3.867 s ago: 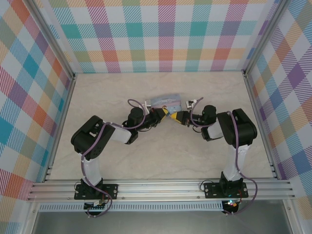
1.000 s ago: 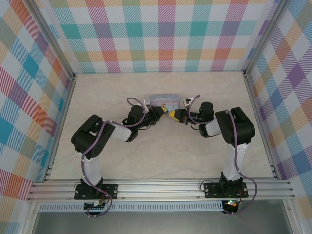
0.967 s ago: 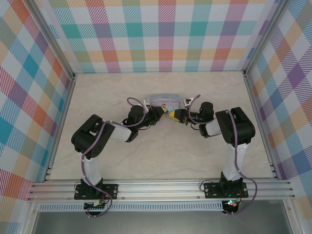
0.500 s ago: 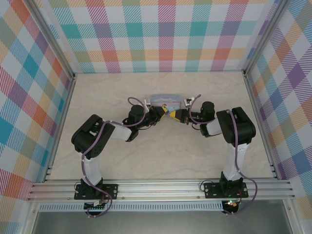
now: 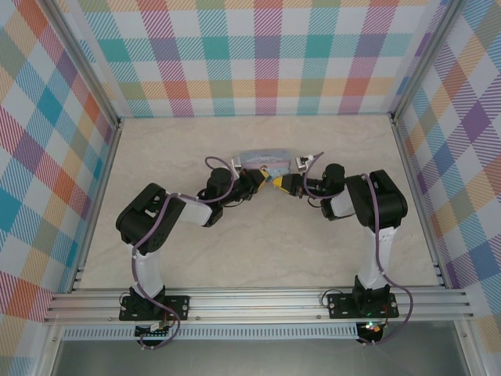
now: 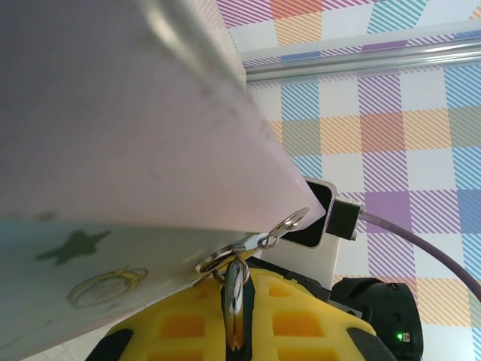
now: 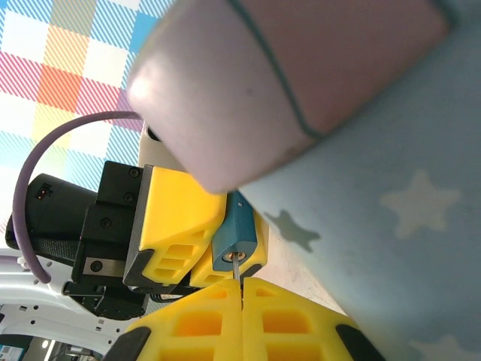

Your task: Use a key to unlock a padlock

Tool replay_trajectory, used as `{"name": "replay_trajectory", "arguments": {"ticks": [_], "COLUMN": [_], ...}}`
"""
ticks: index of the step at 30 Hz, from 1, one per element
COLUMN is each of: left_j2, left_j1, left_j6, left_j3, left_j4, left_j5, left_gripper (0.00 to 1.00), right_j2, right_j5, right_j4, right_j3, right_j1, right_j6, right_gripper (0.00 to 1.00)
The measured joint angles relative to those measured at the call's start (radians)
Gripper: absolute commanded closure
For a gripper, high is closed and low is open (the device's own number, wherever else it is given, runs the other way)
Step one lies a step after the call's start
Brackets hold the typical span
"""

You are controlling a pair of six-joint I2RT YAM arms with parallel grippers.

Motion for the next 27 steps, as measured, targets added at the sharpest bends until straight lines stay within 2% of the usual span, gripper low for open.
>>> {"name": "replay_trajectory", "arguments": {"ticks": [12, 27], "left_j2": [0.009, 0.009], "left_j1": [0.0, 0.0], "left_j6": [-0.038, 0.07], "left_j3": [0.0, 0.004], "left_j4": [-0.003, 0.0], "left_j5": [0.001, -0.003], "left_gripper": [1.0, 1.0], "right_j2": [0.03, -0.014], "right_j5": [-0.001, 0.026], "right_j4": [0.032, -0.032], "right_j3": [0.006, 0.001], "right_j1": [-0.002, 0.005], "right_j6": [0.005, 0.102], "right_gripper": [0.99, 1.0]}}
